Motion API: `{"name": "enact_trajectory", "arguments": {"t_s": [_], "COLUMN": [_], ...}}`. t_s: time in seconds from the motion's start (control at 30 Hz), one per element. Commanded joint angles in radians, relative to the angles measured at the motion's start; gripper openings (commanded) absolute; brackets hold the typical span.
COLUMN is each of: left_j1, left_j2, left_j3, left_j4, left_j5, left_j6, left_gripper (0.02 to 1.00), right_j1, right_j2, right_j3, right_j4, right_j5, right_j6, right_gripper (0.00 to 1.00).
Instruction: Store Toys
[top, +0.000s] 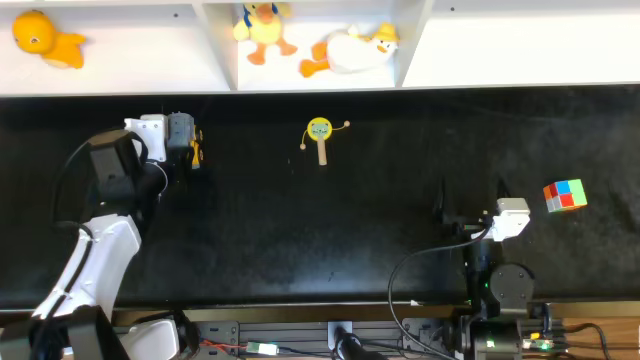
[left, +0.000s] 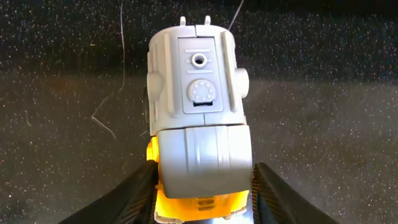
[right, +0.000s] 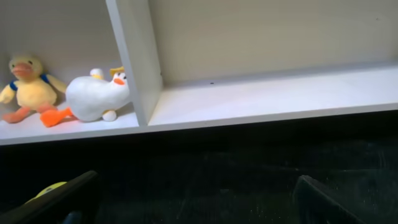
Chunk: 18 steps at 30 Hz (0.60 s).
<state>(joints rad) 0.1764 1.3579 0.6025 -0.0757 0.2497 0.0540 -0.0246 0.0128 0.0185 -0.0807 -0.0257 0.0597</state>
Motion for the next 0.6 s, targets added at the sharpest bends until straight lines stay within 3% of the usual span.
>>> {"name": "enact_trajectory", "arguments": {"t_s": [0.03, 0.6], "left_j1": [-0.004, -0.004], "left_j2": [0.008, -0.048], "left_j3": [0.002, 0.029], "left_j4": [-0.003, -0.073], "left_j5": [-0.005, -0.009], "left_j6": [-0.003, -0.003], "left_gripper": [0.430, 0.364], "right_j1": [-0.002, -0.002], "right_j2": [-0.009, -0.009], "right_j3": [-0.014, -0.014], "right_j4": [0.003, 0.003], "right_j5": [-0.003, -0.003], "right_j6": [0.008, 0.008], "right_gripper": [0.996, 0.996]}}
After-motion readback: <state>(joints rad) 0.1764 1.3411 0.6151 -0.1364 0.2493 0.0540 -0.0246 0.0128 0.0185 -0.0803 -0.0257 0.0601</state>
